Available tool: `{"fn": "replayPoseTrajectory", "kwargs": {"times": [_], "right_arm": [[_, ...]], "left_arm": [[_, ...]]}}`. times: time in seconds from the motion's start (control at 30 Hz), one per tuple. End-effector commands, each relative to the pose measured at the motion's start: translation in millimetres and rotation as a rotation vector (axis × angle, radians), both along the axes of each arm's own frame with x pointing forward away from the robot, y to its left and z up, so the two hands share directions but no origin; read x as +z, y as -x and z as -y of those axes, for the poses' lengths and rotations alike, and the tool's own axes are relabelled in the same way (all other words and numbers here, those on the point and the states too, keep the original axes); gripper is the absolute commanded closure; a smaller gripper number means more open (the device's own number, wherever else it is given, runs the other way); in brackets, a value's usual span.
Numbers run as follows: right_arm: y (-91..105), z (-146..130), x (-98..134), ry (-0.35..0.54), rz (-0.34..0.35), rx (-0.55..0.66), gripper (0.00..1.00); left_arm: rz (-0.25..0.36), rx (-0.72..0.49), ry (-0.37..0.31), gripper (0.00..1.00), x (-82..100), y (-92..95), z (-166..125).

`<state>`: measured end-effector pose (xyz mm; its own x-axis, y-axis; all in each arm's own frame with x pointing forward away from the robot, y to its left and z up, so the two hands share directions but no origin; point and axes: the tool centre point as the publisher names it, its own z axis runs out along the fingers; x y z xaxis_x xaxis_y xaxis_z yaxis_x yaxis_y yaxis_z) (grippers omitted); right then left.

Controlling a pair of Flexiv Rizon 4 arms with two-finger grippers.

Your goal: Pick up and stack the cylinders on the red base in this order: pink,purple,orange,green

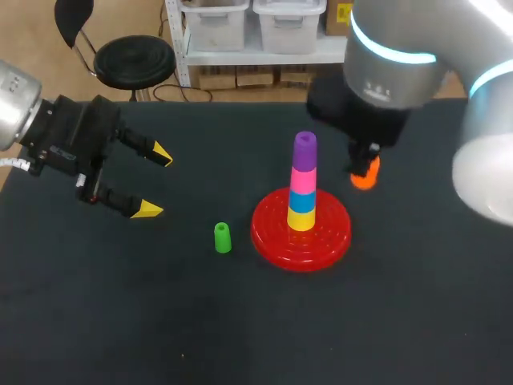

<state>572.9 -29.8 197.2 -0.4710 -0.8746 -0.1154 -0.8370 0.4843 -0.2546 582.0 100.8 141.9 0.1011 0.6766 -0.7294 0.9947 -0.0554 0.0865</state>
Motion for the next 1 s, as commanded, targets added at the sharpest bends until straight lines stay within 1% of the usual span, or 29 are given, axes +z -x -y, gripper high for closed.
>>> {"fn": "replayPoseTrajectory", "kwargs": {"times": [0.03, 0.3, 0.4, 0.47, 0.57, 0.63, 0.67, 0.83, 0.87, 0.93, 1.0], "right_arm": [[-22.4, -21.7, 21.4, 0.030, -0.019, 0.004, 1.00], [-58.0, -52.8, 47.4, 0.041, 0.014, 0.036, 1.00], [-67.6, -63.4, 54.2, 0.060, 0.022, 0.048, 1.00], [-70.5, -69.0, 56.6, 0.066, 0.018, 0.055, 1.00], [-75.7, -76.3, 57.8, 0.061, -0.023, 0.083, 1.00], [-76.7, -78.6, 57.6, 0.049, -0.069, 0.102, 1.00], [-76.7, -79.1, 57.8, 0.042, -0.076, 0.105, 1.00], [-80.6, -76.9, 60.8, 0.026, -0.157, 0.110, 1.00], [-82.5, -75.9, 61.1, 0.016, -0.165, 0.109, 1.00], [-86.1, -74.1, 60.7, 0.033, -0.180, 0.095, 1.00], [-87.4, -73.8, 60.1, 0.029, -0.185, 0.094, 1.00]], "left_arm": [[0.002, -0.001, 0.003, 0.00, -1.1, -0.2, -0.6], [0.002, -0.001, 0.003, 0.00, -1.1, -0.2, -0.6], [0.002, -0.001, 0.003, 0.00, -1.1, -0.2, -0.6], [0.002, -0.001, 0.003, 0.00, -1.1, -0.2, -0.6], [0.002, -0.001, 0.003, 0.00, -1.1, -0.2, -0.6], [0.002, -0.001, 0.003, 0.00, -1.1, -0.2, -0.6], [0.002, -0.001, 0.003, 0.00, -1.1, -0.2, -0.6], [0.002, -0.001, 0.003, 0.00, -1.1, -0.2, -0.6], [0.002, -0.001, 0.003, 0.00, -1.1, -0.2, -0.6], [0.002, -0.001, 0.003, 0.00, -1.1, -0.2, -0.6], [0.002, -0.001, 0.003, 0.00, -1.1, -0.2, -0.6]]}}
